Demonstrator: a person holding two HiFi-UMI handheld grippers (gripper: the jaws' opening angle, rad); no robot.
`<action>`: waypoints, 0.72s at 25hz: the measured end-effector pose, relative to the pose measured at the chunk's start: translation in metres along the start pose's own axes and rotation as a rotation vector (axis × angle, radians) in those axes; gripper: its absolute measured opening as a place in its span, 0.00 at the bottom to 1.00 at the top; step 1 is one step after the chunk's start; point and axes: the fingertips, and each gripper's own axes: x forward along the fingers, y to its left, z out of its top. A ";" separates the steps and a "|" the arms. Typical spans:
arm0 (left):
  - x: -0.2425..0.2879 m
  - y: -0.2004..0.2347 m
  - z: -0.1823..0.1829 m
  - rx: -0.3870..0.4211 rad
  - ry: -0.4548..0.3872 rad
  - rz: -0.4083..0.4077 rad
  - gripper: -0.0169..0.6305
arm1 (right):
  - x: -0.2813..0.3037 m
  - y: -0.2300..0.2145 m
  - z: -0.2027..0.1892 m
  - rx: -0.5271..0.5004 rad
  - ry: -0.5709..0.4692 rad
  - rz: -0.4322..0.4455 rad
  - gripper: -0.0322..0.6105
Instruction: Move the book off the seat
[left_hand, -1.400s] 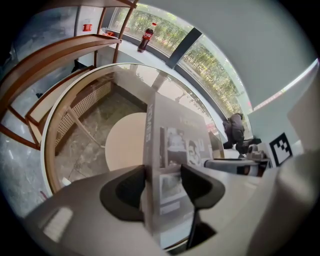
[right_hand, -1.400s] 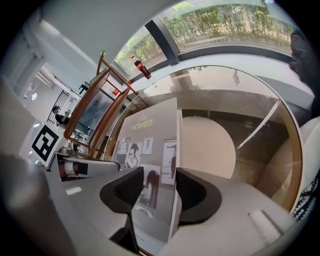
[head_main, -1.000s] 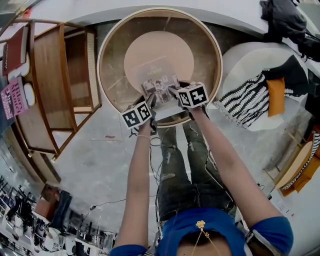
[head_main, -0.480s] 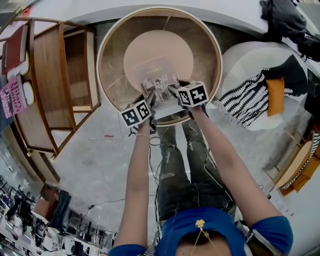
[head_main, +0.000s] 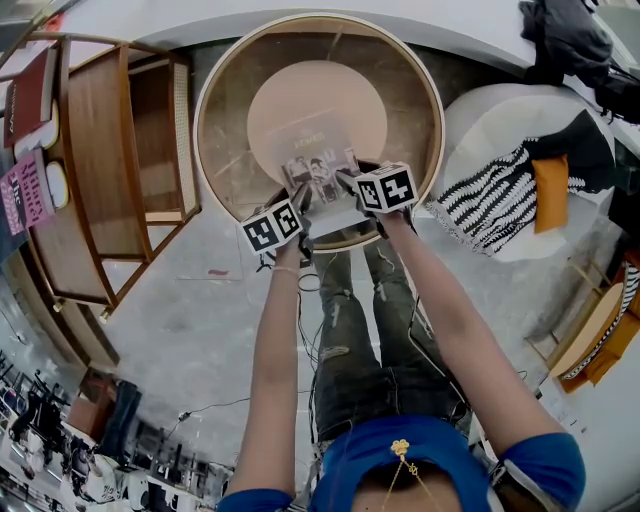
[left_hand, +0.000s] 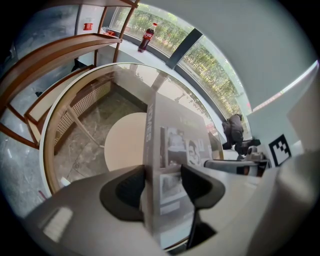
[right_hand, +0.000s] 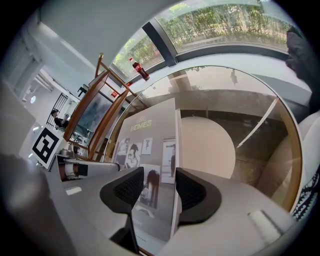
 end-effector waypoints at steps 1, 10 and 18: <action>0.000 0.000 0.000 0.000 -0.002 0.000 0.38 | 0.000 0.000 0.000 0.001 -0.002 0.000 0.37; -0.001 0.000 0.000 -0.011 -0.007 -0.001 0.38 | -0.002 0.000 0.000 0.006 -0.007 0.001 0.37; -0.032 -0.007 0.010 0.099 -0.099 0.082 0.37 | -0.035 -0.002 0.006 -0.089 -0.053 -0.083 0.38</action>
